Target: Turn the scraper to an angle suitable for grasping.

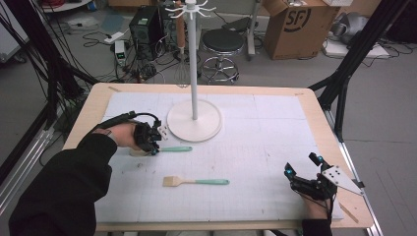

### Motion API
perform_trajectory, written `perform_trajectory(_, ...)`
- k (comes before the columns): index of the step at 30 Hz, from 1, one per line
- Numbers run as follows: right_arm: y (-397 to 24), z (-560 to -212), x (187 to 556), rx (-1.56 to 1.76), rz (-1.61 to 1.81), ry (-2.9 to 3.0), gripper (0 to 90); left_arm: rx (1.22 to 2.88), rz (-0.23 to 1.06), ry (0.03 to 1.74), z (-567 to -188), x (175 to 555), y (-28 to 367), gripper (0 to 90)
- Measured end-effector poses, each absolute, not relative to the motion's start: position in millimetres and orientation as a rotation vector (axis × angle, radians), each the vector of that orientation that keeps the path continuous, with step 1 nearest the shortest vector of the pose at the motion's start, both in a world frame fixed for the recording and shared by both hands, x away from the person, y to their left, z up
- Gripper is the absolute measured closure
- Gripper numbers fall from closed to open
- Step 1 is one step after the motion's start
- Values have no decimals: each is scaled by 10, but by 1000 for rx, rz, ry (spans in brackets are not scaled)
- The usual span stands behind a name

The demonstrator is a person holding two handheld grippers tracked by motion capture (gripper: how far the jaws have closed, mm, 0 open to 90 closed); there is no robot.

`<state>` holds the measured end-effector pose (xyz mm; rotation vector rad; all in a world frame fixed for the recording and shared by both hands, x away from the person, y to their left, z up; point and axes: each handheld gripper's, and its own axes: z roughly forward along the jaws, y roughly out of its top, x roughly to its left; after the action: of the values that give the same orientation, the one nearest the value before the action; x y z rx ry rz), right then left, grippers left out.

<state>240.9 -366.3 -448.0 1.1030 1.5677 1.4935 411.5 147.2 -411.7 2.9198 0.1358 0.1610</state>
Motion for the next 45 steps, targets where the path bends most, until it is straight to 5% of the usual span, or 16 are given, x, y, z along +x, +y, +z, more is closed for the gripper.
perform_trajectory(27,-3706,-4465,2395,1098,1499,1547,4,2399,199,448,-3588,3479,1672,805)
perform_trajectory(45,-3682,-4457,2414,1096,1506,1555,5,2060,195,598,-3585,3243,1795,804)
